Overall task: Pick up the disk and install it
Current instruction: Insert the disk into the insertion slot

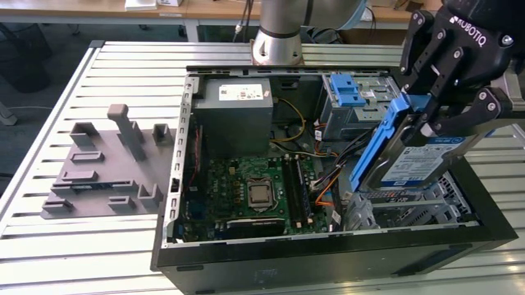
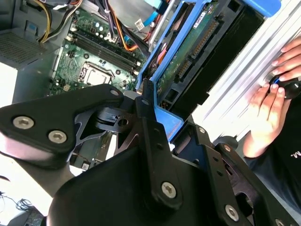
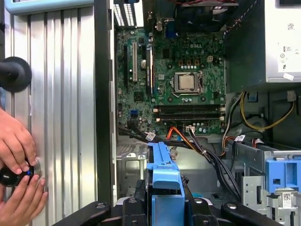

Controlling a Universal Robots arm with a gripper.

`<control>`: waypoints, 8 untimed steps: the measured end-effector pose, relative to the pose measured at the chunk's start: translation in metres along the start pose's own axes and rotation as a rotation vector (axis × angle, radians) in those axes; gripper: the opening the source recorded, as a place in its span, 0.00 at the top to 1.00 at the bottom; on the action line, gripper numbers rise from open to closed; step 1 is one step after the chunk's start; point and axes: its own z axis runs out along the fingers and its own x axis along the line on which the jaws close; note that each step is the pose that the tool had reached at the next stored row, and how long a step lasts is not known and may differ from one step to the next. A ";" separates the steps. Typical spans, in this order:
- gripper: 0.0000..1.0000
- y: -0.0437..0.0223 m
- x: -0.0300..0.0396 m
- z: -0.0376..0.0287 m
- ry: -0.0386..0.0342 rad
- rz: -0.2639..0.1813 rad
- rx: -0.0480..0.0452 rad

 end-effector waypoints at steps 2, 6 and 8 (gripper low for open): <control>0.64 -0.0033 -0.0001 0.0008 0.0001 0.000 0.0000; 0.64 -0.0101 -0.0002 0.0023 0.0002 0.000 0.0000; 0.64 -0.0125 -0.0003 0.0028 0.0003 0.000 0.0000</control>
